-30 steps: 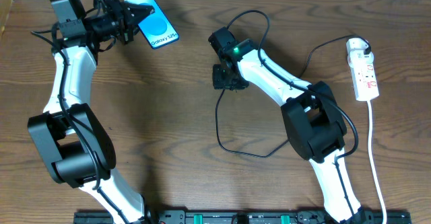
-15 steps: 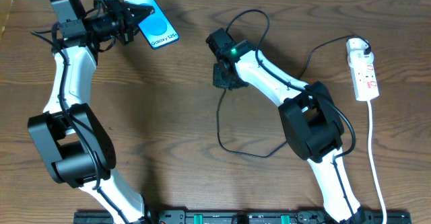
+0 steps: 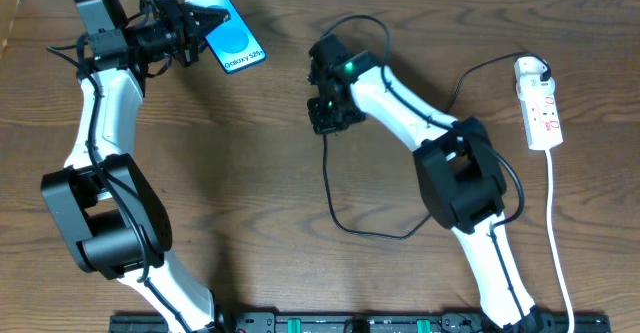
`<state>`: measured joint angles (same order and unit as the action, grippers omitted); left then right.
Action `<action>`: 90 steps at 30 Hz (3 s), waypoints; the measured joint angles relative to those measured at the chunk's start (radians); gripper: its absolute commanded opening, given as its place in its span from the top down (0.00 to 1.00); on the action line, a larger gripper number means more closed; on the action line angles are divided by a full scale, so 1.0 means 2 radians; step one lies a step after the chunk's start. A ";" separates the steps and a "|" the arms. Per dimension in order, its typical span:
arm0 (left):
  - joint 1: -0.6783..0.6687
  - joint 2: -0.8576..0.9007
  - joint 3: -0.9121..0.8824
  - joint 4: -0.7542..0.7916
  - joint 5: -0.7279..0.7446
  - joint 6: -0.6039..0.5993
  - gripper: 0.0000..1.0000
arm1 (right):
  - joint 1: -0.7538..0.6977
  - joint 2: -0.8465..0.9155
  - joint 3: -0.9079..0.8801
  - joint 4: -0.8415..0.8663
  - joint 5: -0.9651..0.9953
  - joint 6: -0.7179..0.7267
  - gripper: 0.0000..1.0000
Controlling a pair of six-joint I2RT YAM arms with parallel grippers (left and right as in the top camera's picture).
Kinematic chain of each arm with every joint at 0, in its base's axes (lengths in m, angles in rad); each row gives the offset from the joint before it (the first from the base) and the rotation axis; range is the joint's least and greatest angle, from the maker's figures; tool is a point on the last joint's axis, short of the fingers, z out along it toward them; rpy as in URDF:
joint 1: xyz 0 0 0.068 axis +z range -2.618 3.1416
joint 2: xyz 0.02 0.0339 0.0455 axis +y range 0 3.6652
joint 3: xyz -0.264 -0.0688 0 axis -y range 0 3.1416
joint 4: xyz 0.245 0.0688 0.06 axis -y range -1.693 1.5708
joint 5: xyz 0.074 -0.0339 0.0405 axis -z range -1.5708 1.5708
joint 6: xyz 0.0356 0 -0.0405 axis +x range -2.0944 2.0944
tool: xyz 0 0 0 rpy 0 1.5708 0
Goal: Plug charger to phone and switch on socket
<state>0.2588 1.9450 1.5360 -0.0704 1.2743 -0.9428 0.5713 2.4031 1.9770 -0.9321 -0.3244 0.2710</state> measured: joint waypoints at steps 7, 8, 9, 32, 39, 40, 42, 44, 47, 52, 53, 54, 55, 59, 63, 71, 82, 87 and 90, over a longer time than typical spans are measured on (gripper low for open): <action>-0.001 0.000 0.000 0.000 0.005 0.000 0.93 | -0.063 0.003 0.036 -0.034 -0.239 -0.142 0.99; -0.002 0.000 0.000 0.000 0.005 0.000 0.93 | -0.073 0.003 0.037 -0.039 -0.266 -0.155 0.99; -0.002 0.000 0.000 0.000 0.005 0.000 0.93 | -0.082 0.003 0.037 -0.047 -0.290 -0.169 0.99; -0.038 0.000 0.000 0.000 0.023 0.000 0.93 | -0.120 -0.036 0.038 -0.059 -0.515 -0.286 0.99; -0.055 0.000 0.000 0.000 0.011 -0.001 0.93 | -0.119 -0.042 0.038 -0.043 -0.512 -0.244 0.99; -0.057 0.000 0.000 0.000 0.004 -0.002 0.93 | -0.118 -0.042 0.038 -0.039 -0.512 -0.239 0.99; -0.059 0.000 0.000 0.000 -0.013 -0.005 0.93 | -0.116 -0.042 0.038 -0.031 -0.511 -0.230 0.99; -0.060 0.000 0.000 0.000 -0.029 -0.010 0.93 | -0.112 -0.042 0.038 -0.017 -0.511 -0.220 0.99; -0.060 0.000 0.000 0.000 -0.044 -0.013 0.92 | -0.107 -0.042 0.039 0.000 -0.511 -0.205 0.99; -0.062 0.000 0.000 0.021 -0.056 -0.010 0.93 | -0.096 -0.042 0.039 0.011 -0.514 -0.192 0.99; -0.062 0.000 0.000 0.028 -0.056 -0.009 0.93 | -0.094 -0.042 0.039 0.014 -0.517 -0.190 0.99; -0.062 0.000 0.000 0.036 -0.057 -0.009 0.93 | -0.093 -0.042 0.039 0.017 -0.520 -0.189 0.99; -0.062 0.000 0.000 0.044 -0.057 -0.009 0.93 | -0.091 -0.042 0.039 0.020 -0.524 -0.188 0.99; -0.062 0.000 0.000 0.078 -0.054 -0.009 0.93 | -0.089 -0.042 0.039 0.031 -0.544 -0.186 0.99; -0.062 0.000 0.000 0.088 -0.049 -0.013 0.93 | -0.089 -0.042 0.039 0.041 -0.552 -0.183 0.99; -0.062 0.000 0.000 0.088 -0.051 -0.030 0.93 | -0.089 -0.042 0.039 0.082 -0.560 -0.156 0.99; -0.062 0.000 0.000 0.088 -0.062 -0.049 0.93 | -0.088 -0.042 0.039 0.123 -0.560 -0.106 0.99; -0.062 0.000 0.000 0.088 -0.063 -0.051 0.93 | -0.086 -0.042 0.039 0.125 -0.560 -0.097 0.99; -0.062 0.000 0.000 0.088 -0.063 -0.051 0.93 | -0.086 -0.042 0.039 0.125 -0.560 -0.095 0.99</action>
<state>0.1345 1.9450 1.5360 0.1055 1.1488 -1.0439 0.3988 2.3192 2.0541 -0.6827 -1.4437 0.0803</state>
